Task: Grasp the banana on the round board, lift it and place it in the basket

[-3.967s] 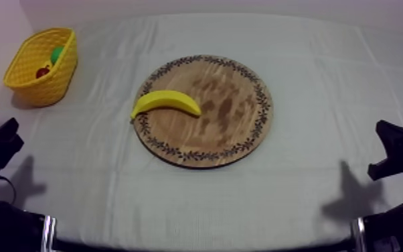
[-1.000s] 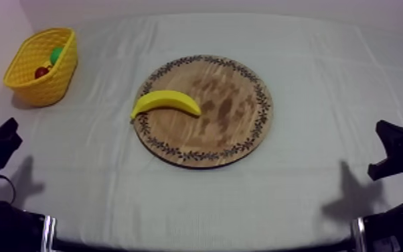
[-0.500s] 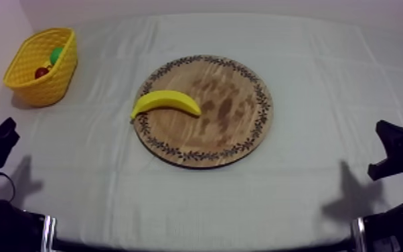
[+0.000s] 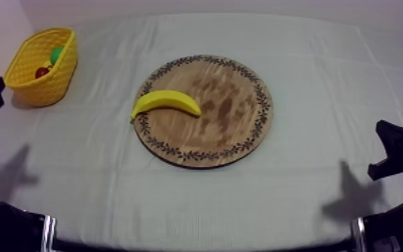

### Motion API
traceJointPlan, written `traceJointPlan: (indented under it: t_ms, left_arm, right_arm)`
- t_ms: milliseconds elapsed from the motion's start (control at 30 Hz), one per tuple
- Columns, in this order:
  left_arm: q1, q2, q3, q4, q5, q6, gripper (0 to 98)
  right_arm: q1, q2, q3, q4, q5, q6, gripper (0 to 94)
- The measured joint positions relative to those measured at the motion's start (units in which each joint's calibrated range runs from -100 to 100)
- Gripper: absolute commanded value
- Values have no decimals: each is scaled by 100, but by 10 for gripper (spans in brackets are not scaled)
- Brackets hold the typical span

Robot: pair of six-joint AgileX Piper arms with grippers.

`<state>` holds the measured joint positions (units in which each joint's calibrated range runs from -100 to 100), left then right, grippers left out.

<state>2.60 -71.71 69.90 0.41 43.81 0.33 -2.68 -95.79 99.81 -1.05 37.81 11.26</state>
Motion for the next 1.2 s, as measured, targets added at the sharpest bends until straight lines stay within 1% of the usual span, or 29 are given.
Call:
traceJointPlan:
  t_ms: [100,300,700,800,867,1000,1200]
  left_arm:
    - [114,686,-791,0,364,-123,0]
    - [360,2128,-2396,75,1067,-375,0]
    - [1036,4918,-5363,83,2730,-1053,0]
    - [1221,5423,-5851,76,3021,-1200,0]
    - [1328,5686,-6031,70,3096,-1283,12]
    - [1510,6187,-6105,55,3252,-1465,22]
    - [1658,6839,-6284,43,3454,-1762,22]
  right_arm:
    - [0,0,0,0,0,0,2]
    - [0,0,0,0,0,0,2]
    - [0,0,0,0,0,0,2]
    - [0,0,0,0,0,0,2]
    - [0,0,0,0,0,0,2]
    - [0,0,0,0,0,0,2]
    - [0,0,0,0,0,0,2]
